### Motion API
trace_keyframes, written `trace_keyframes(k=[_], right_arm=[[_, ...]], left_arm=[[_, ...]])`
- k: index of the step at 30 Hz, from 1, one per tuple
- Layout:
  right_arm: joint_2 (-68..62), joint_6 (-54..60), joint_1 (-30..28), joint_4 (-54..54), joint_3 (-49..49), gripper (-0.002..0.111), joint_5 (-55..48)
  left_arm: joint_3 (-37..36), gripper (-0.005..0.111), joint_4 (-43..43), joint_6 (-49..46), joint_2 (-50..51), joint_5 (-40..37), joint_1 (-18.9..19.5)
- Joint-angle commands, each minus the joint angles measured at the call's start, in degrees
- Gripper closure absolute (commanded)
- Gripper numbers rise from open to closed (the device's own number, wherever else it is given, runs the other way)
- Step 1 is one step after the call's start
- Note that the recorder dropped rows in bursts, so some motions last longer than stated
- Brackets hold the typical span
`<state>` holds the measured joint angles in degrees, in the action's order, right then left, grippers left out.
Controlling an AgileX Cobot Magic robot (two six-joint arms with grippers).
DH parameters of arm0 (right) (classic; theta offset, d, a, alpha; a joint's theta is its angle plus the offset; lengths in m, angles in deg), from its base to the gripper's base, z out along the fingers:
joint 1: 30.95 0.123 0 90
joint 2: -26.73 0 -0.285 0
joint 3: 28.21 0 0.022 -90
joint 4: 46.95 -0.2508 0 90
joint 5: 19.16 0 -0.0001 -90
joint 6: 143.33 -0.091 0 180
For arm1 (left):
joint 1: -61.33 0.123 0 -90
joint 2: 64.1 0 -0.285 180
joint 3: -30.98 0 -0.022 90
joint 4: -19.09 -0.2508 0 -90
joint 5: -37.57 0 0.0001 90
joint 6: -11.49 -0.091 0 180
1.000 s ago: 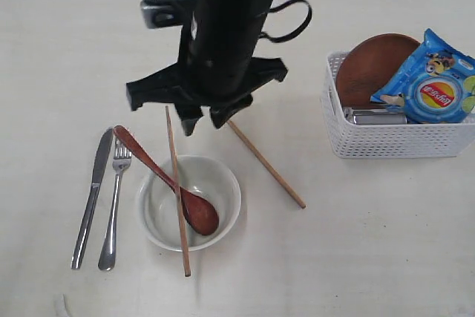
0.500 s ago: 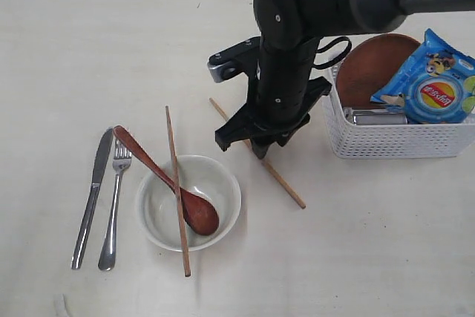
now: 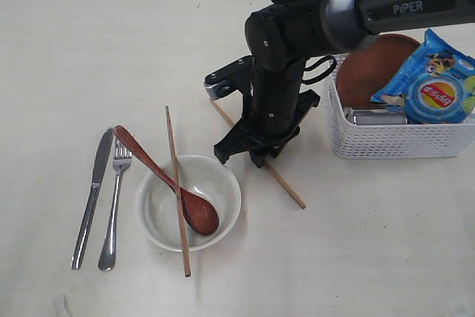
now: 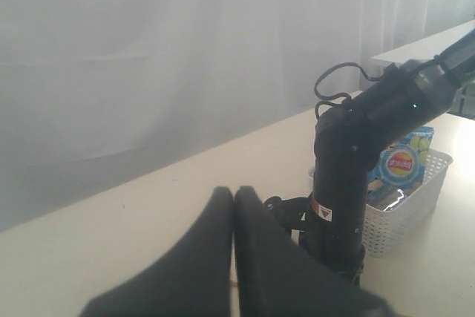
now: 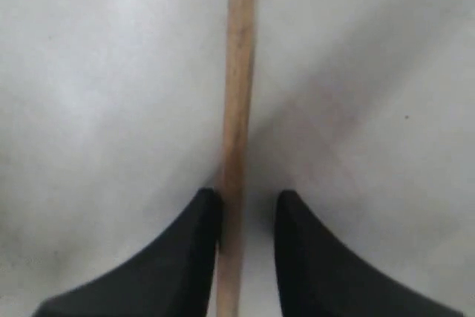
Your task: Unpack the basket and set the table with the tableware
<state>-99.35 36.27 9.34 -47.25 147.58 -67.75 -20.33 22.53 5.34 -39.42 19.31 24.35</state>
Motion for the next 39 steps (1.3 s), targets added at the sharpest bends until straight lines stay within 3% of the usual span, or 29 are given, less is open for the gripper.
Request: trace_keyframes(k=[1, 18, 28, 33, 39], right_arm=[[-1.89, 0.40, -0.03, 0.30, -0.39, 0.108, 0.68], [8.15, -7.83, -0.03, -2.16, -0.39, 0.109, -4.52], [14.59, -7.04, 1.26, -20.92, -0.39, 0.109, -7.62], [13.53, -10.60, 5.56, -22.50, -0.39, 0.109, -6.81], [9.95, -13.00, 6.69, -26.21, -0.39, 0.109, -6.72]], left_arm=[[-0.21, 0.107, -0.38, 0.03, -0.18, 0.13, 0.25], [-0.21, 0.107, -0.58, 0.03, -0.18, 0.13, 0.25], [-0.21, 0.107, -0.48, 0.18, -0.18, 0.13, 0.25], [-0.21, 0.107, -0.21, 0.16, -0.18, 0.24, 0.25], [-0.21, 0.107, -0.21, 0.16, -0.18, 0.11, 0.25]])
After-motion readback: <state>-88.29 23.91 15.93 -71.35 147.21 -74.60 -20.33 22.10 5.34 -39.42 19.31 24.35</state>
